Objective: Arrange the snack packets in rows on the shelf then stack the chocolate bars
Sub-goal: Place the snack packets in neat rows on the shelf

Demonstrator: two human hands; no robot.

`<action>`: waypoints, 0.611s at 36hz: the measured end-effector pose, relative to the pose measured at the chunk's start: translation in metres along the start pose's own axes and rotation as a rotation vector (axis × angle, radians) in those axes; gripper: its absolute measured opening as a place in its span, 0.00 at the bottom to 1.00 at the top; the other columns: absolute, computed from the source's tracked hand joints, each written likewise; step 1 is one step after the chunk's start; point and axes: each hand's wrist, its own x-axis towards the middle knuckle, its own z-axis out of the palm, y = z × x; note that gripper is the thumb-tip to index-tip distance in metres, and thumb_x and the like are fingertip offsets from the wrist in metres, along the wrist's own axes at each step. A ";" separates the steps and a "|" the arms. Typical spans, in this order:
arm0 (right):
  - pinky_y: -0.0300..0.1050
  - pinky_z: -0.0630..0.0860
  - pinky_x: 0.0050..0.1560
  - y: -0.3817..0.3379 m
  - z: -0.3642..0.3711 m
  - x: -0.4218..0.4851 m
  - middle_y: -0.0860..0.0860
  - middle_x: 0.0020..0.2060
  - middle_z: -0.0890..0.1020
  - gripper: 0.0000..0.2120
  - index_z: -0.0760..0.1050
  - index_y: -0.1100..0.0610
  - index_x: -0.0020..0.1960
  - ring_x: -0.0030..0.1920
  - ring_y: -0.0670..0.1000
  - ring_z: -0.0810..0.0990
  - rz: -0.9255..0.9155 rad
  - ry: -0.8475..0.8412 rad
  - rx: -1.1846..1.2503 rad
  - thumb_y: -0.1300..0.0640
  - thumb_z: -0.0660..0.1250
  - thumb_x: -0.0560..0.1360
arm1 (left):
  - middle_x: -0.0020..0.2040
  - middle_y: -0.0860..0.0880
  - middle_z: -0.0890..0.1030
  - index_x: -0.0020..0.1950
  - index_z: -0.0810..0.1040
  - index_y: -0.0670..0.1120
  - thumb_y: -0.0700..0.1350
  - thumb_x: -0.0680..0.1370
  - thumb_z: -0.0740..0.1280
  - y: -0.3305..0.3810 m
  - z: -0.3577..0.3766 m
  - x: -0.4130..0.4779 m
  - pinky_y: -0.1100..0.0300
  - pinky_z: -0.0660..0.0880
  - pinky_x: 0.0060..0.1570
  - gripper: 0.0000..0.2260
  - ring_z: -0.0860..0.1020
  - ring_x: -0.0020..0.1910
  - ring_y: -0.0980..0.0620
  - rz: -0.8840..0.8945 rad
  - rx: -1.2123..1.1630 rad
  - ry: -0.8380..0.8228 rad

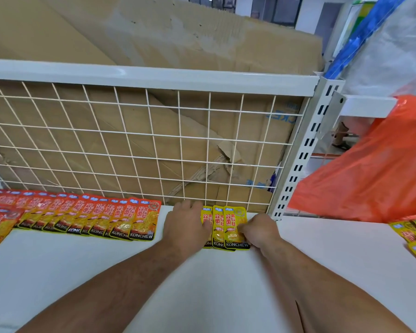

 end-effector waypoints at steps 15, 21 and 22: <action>0.41 0.72 0.42 -0.007 0.002 -0.005 0.51 0.42 0.77 0.09 0.71 0.53 0.43 0.48 0.56 0.80 -0.042 0.102 -0.271 0.50 0.70 0.71 | 0.62 0.49 0.75 0.66 0.72 0.50 0.56 0.79 0.61 -0.009 -0.007 -0.007 0.53 0.71 0.57 0.19 0.73 0.61 0.48 0.011 0.048 -0.031; 0.43 0.71 0.41 -0.002 0.005 -0.014 0.52 0.46 0.82 0.08 0.73 0.54 0.47 0.44 0.55 0.78 -0.084 0.154 -0.285 0.49 0.65 0.73 | 0.64 0.53 0.75 0.68 0.72 0.51 0.57 0.79 0.59 -0.006 -0.008 -0.008 0.54 0.69 0.60 0.20 0.72 0.63 0.50 0.126 0.060 -0.053; 0.43 0.70 0.41 -0.002 0.005 -0.018 0.52 0.47 0.82 0.09 0.73 0.54 0.48 0.45 0.55 0.78 -0.092 0.166 -0.291 0.49 0.64 0.73 | 0.64 0.53 0.75 0.68 0.72 0.51 0.57 0.78 0.59 -0.005 -0.008 -0.008 0.54 0.69 0.60 0.21 0.72 0.64 0.50 0.146 0.062 -0.052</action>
